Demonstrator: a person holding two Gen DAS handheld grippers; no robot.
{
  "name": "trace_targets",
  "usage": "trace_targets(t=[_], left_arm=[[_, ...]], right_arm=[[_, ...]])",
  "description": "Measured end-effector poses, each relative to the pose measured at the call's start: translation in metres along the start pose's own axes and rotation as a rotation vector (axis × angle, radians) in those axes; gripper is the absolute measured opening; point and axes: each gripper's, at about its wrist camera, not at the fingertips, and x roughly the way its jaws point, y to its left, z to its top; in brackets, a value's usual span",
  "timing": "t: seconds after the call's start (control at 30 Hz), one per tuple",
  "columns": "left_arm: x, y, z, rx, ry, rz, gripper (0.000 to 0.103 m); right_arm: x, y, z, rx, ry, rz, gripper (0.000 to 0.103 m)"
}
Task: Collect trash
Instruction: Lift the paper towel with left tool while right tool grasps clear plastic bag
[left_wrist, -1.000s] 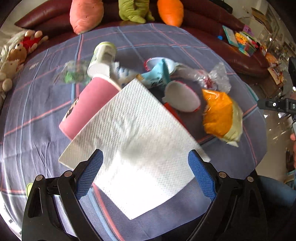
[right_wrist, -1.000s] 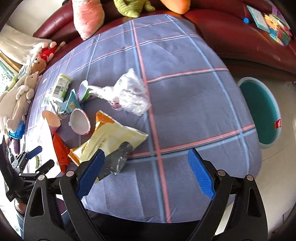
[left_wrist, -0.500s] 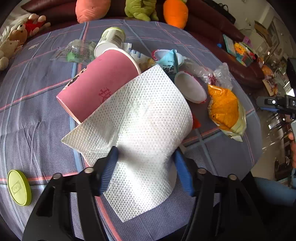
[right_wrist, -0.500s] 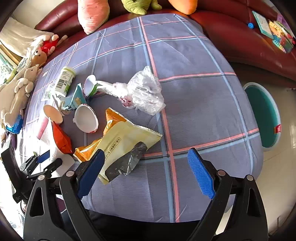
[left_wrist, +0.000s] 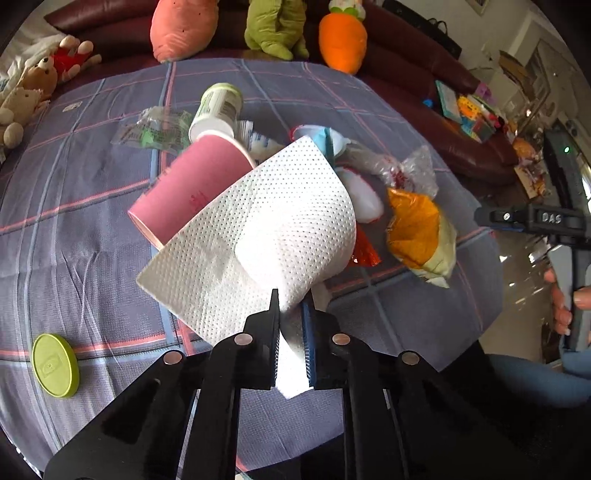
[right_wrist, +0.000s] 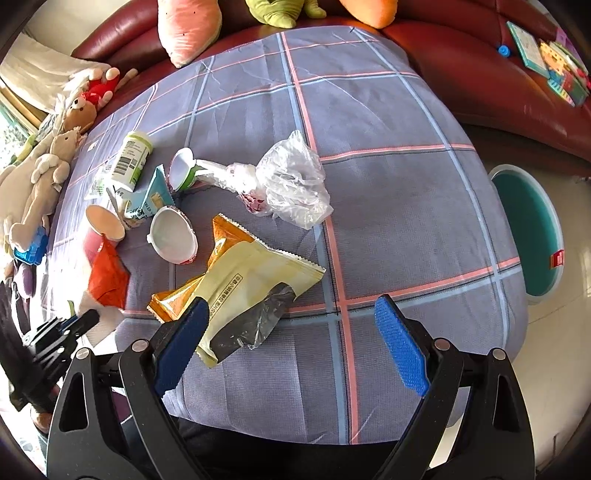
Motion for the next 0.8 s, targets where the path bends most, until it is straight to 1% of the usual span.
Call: trace_targets(t=[0.07,0.17,0.23,0.4,0.47,0.6,0.7,0.8], left_arm=[[-0.003,-0.001,0.004,0.001,-0.01,0.015,0.011],[-0.008,-0.009,0.009,0.013,-0.015,-0.002,0.012],[-0.008,-0.015,0.014,0.028,-0.03,0.0,0.013],[0.019,-0.024,0.027,0.026,-0.001,-0.017,0.013],[0.028,-0.028,0.031,0.02,0.014,-0.038,0.015],[0.039,-0.033,0.032,0.026,0.034,-0.055,0.015],[0.034,-0.037,0.029,0.034,0.028,-0.076,0.015],[0.029,-0.039,0.028,0.056,0.013,-0.053,0.016]], right_arm=[[0.001,-0.002,0.0,0.003,-0.001,0.0,0.087],[0.002,-0.004,0.002,0.008,0.0,0.005,0.087],[0.003,-0.006,0.002,0.011,-0.001,0.008,0.087],[0.007,-0.008,0.001,0.017,0.006,0.011,0.087],[0.008,-0.009,0.002,0.017,0.008,0.011,0.087],[0.009,-0.011,0.003,0.018,0.005,0.01,0.087],[0.01,-0.012,0.005,0.018,0.005,0.01,0.087],[0.013,-0.012,0.006,0.02,0.009,0.013,0.087]])
